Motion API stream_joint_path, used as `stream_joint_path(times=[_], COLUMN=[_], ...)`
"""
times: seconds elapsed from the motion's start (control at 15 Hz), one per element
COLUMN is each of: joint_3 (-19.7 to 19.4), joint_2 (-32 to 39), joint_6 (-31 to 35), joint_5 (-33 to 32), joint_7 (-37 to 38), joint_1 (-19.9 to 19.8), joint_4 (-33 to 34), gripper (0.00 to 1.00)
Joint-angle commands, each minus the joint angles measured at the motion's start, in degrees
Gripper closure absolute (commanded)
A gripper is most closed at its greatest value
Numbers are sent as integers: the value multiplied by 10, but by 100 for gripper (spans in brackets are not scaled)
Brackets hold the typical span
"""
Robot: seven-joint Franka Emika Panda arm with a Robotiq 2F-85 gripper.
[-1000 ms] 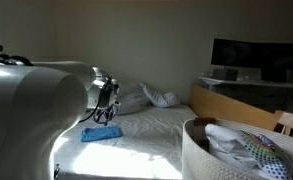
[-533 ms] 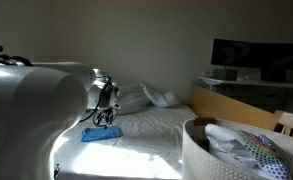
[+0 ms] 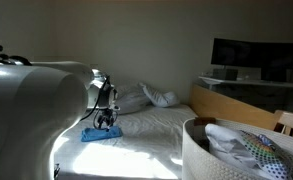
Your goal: Put the white and blue shirts in the laundry bag
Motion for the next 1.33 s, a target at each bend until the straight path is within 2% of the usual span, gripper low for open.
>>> stream_joint_path(times=[0.0,0.07,0.53,1.27], joint_3=[-22,-6,-16,-23], joint_2=[0,0,0,0], joint_6=[47,23,32,42], joint_5=[-35,-25,-34,-46], joint_7=[22,9,9,27], joint_1=[6,5,3,51], joint_4=[-25,-9,-16,-35], gripper=[0,0,0,0])
